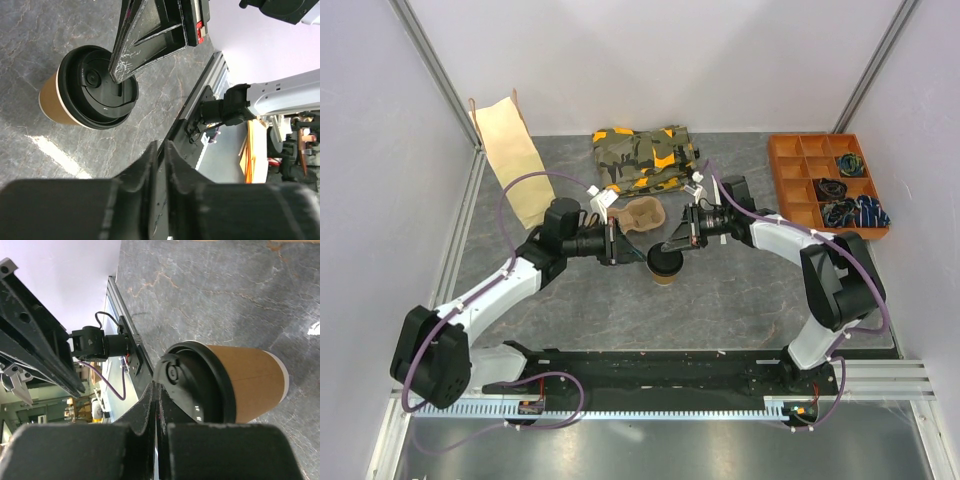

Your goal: Pack the takeout coffee

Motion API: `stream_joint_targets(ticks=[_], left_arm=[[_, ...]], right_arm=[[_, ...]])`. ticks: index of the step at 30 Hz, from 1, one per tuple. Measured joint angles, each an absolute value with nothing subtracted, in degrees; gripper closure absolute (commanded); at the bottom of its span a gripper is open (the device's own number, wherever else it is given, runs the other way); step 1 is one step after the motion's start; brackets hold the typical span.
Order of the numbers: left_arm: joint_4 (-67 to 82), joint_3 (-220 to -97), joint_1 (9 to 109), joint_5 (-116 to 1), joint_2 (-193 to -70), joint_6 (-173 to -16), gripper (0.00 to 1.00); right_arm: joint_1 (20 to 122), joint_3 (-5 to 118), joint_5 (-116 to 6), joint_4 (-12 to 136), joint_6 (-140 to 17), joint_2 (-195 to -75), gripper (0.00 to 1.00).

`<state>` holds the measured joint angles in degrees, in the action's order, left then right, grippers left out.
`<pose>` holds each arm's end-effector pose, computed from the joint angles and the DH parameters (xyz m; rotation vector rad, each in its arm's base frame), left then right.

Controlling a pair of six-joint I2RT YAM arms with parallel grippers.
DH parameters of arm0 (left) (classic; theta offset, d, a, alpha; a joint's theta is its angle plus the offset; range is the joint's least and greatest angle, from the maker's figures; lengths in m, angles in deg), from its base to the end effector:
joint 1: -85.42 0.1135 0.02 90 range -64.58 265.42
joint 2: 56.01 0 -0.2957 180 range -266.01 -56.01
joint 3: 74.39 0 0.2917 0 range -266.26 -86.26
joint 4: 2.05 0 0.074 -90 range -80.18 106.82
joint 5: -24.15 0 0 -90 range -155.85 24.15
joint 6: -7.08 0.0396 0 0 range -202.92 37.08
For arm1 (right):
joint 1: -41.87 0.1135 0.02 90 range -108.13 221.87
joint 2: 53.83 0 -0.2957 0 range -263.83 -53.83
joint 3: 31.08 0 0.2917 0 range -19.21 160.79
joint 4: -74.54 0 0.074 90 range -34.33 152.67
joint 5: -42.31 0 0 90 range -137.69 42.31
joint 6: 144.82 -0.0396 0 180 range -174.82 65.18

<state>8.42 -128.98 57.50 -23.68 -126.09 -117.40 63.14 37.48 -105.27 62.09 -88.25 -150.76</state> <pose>0.2467 -0.1608 0.2684 0.3922 2.1632 -1.3972 0.3461 0.1706 0.2062 -0.3351 2.3739 1.6237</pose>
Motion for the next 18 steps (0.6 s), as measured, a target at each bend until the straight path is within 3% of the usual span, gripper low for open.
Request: stream_joint_targets(ticks=[18], left_arm=[[0.7,-129.0,57.5,-22.96,-134.79,-122.86,0.98]], right_arm=[[63.25,37.43,-105.25,62.0,-87.57,-152.99,1.0]])
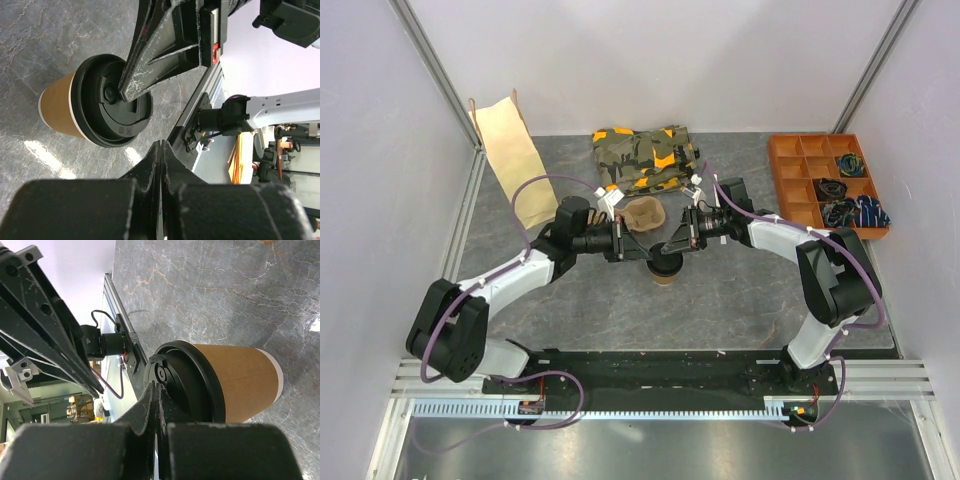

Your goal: Pack the takeout coffee

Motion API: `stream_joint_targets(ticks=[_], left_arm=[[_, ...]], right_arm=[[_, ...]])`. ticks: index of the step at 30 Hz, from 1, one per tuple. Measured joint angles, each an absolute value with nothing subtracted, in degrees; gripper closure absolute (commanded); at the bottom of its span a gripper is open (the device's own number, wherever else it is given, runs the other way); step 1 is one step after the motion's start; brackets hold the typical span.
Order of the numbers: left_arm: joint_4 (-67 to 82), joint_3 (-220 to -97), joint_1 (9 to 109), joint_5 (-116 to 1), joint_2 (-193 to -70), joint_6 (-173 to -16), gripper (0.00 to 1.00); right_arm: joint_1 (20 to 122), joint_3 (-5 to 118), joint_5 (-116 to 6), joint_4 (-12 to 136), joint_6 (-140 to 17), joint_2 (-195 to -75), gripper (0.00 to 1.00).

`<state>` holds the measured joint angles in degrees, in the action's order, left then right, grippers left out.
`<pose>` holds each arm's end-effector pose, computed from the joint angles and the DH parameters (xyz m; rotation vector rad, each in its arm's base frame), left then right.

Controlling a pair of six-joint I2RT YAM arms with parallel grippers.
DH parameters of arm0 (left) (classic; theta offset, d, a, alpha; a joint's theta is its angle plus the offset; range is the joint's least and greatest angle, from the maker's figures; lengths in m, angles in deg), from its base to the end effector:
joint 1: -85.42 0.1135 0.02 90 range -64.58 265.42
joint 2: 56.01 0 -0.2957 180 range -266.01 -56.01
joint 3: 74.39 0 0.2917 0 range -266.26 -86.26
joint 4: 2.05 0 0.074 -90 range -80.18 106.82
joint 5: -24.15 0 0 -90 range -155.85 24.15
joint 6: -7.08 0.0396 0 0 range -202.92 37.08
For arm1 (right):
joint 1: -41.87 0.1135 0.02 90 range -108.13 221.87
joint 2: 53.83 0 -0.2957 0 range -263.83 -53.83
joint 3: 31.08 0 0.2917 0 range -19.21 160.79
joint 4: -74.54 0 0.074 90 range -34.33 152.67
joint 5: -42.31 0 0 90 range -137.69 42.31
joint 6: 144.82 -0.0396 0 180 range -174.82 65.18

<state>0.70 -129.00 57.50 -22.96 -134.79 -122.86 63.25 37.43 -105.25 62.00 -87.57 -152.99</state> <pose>0.2705 -0.1739 0.2375 0.2948 2.2255 -1.4589 0.3486 0.1724 0.1915 -0.3253 2.4094 1.6229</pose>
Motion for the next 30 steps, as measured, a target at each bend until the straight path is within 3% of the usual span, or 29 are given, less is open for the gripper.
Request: stream_joint_targets(ticks=[20,30], left_arm=[[-2.51,-129.57,56.86,-21.93,-146.2,-126.2,0.98],[-3.8,-129.17,57.1,-21.91,-145.66,-127.52,0.98]], right_arm=[[63.25,37.43,-105.49,60.98,-85.83,-153.14,1.0],[63.25,37.43,-106.65,60.08,-84.49,-153.34,1.0]])
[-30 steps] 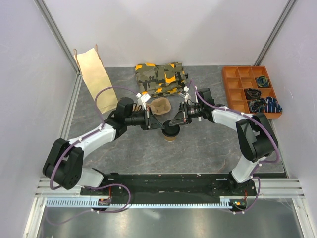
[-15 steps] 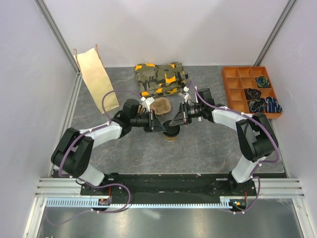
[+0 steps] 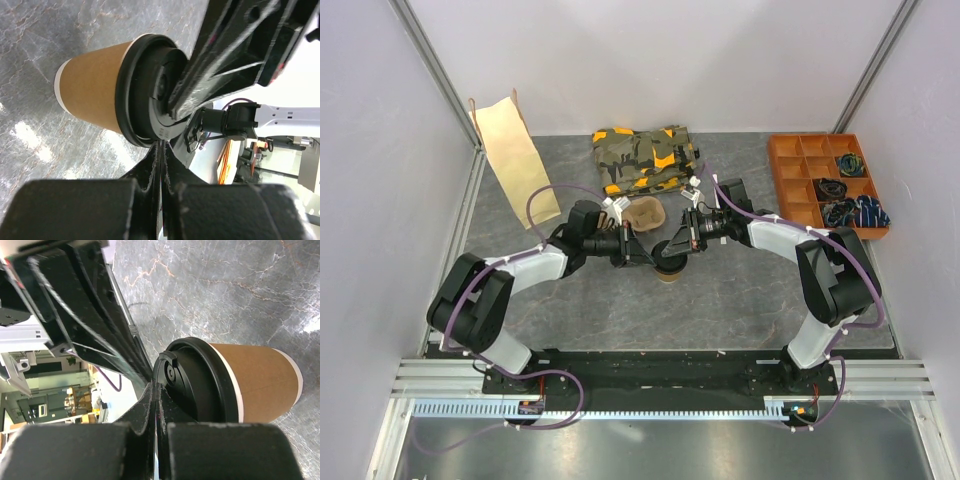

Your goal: Pack the takeout coffee

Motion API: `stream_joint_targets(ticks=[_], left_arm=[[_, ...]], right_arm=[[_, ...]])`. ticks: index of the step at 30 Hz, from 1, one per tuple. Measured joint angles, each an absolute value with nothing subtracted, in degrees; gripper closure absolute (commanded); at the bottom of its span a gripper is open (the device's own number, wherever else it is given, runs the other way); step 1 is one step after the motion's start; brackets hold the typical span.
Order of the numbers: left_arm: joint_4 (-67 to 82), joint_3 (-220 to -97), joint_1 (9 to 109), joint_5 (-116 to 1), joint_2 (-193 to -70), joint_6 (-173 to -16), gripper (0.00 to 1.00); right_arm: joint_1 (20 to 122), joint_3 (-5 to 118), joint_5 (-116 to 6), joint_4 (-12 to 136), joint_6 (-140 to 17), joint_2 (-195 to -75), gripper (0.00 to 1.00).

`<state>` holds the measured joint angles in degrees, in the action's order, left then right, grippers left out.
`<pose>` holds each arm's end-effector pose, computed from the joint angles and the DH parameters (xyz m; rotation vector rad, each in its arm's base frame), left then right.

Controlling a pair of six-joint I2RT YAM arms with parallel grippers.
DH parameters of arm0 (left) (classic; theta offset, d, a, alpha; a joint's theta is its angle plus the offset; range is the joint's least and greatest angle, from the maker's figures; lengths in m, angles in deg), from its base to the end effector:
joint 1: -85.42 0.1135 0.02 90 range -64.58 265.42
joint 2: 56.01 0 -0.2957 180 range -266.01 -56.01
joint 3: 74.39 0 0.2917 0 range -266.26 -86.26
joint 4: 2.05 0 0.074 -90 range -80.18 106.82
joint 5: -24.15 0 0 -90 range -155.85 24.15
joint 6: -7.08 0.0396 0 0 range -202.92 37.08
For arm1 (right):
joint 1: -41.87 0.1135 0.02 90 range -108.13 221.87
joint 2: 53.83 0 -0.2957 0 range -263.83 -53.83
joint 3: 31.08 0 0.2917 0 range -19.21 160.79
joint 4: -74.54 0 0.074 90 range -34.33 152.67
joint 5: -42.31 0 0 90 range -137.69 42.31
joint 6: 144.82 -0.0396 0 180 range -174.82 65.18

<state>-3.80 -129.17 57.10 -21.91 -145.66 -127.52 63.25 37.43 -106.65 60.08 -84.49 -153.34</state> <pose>0.2892 -0.1871 0.1864 0.1741 2.3788 -1.5060 0.3462 0.1720 0.1876 -0.3774 2.4130 1.6337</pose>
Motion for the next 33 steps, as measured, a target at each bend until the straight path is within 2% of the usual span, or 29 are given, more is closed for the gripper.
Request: stream_joint_targets(ticks=[8,17,33], left_arm=[[-6.64,-129.79,56.56,-22.02,-142.33,-127.73,0.98],[-8.79,-130.6,56.23,-23.3,-148.28,-129.98,0.98],[-8.26,-131.27,56.25,-24.2,-148.32,-130.23,0.98]], right_arm=[[63.25,37.43,-107.55,59.6,-83.68,-153.34,1.0],[63.25,37.43,-108.05,59.45,-83.71,-153.56,1.0],[63.12,38.9,-108.38,57.44,-83.97,-153.64,1.0]])
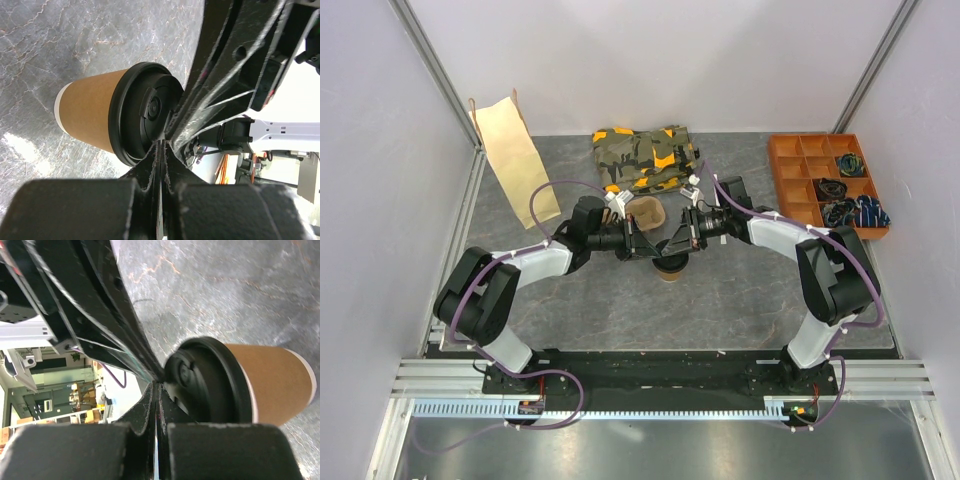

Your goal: Pack the takeout coffee

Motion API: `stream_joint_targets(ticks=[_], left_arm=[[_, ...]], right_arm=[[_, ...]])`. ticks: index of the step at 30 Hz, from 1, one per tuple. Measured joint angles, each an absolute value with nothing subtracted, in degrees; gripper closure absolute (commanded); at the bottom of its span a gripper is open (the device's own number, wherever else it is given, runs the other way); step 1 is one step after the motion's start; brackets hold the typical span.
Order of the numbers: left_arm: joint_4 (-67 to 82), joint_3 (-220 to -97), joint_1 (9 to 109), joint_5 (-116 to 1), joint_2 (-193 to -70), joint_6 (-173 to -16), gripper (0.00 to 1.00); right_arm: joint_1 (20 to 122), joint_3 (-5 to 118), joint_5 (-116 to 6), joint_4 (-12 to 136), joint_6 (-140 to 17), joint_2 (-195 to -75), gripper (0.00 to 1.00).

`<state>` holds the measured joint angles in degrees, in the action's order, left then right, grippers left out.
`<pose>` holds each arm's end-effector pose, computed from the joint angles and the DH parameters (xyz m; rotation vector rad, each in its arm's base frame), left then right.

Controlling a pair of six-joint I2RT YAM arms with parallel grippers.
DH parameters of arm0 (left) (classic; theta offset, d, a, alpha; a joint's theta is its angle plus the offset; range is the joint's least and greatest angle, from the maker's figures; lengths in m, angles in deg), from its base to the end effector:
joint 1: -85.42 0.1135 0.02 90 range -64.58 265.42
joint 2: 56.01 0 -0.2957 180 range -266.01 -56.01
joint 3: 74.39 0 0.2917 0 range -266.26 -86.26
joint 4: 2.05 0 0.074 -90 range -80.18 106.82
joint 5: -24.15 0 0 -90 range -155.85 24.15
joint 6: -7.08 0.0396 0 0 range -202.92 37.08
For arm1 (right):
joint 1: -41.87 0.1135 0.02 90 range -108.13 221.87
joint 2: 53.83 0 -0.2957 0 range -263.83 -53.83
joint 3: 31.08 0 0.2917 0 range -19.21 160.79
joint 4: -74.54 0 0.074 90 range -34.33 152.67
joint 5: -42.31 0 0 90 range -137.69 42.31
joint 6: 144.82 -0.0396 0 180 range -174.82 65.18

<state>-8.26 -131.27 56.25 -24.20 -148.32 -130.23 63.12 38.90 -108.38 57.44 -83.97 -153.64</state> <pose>0.3015 -0.1984 0.1893 0.1426 2.3279 -1.5063 0.3484 0.1725 0.1916 -0.3865 2.4242 1.6688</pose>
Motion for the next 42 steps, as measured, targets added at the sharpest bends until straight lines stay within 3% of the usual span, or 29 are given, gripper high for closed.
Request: stream_joint_targets(ticks=[32,37,42], left_arm=[[-4.81,-133.04,55.73,-25.34,-147.88,-127.76,0.98],[0.11,-135.08,55.4,-26.91,-146.29,-124.15,0.85],[10.64,-142.42,53.71,-30.85,-144.39,-115.08,0.8]], right_arm=[[59.1,39.66,-110.91,50.03,-75.73,-154.74,1.0],[59.01,39.75,-111.3,49.65,-74.94,-155.07,1.0],[58.86,39.97,-112.46,49.65,-74.94,-155.79,1.0]])
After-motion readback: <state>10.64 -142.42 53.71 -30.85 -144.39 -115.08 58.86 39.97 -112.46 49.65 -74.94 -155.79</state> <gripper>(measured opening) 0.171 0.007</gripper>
